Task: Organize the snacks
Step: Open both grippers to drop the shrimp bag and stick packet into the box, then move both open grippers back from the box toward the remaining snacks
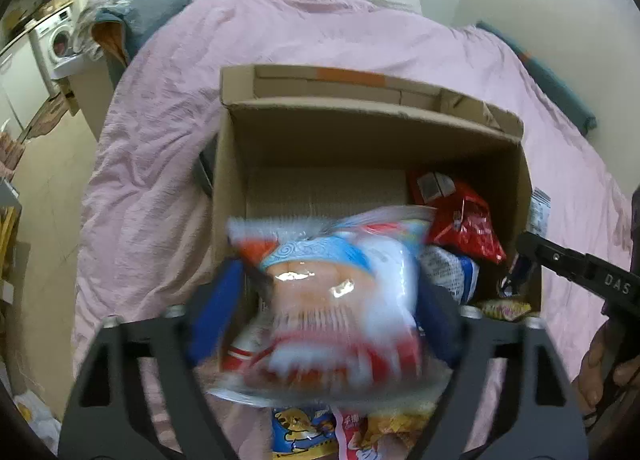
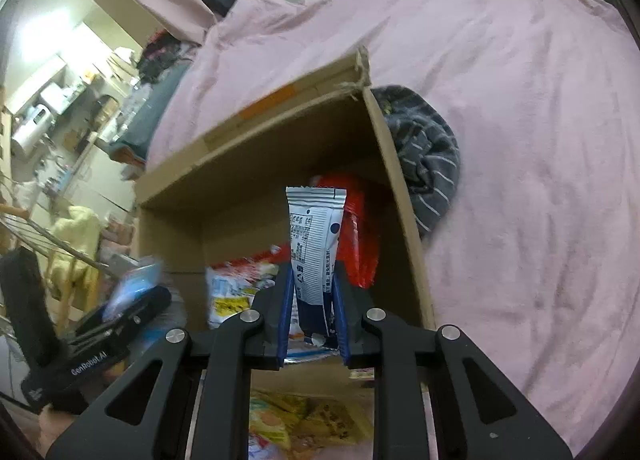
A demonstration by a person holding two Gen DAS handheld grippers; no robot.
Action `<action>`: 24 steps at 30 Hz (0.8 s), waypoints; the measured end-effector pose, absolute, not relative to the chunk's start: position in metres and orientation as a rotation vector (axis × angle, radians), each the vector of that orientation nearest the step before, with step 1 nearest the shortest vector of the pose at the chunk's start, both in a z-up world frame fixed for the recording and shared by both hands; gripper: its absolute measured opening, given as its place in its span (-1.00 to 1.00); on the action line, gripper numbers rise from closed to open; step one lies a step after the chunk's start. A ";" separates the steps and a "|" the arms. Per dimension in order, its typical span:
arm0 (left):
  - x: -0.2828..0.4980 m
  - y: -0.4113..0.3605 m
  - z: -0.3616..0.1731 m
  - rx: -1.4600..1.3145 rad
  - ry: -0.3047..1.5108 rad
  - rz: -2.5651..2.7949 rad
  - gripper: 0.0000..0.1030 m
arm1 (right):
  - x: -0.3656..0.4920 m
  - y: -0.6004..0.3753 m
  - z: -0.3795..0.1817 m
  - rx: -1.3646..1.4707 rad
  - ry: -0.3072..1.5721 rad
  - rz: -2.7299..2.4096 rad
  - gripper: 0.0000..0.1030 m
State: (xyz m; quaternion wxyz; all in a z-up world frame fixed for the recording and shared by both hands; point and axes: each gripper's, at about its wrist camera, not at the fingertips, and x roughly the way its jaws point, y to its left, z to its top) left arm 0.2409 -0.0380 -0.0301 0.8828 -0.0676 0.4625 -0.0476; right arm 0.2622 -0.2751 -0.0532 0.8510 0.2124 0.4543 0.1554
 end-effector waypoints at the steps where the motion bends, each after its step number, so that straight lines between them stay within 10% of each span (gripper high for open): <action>1: 0.240 -0.037 -0.029 -0.151 0.956 -0.097 0.75 | 0.262 -0.276 -0.051 0.449 0.947 0.327 -0.55; 6: 0.242 -0.033 -0.029 -0.171 0.959 -0.085 0.75 | 0.257 -0.282 -0.042 0.481 0.882 0.311 0.60; 24: 0.232 0.014 -0.003 -0.286 0.889 0.002 0.75 | 0.246 -0.292 -0.033 0.516 0.857 0.317 0.60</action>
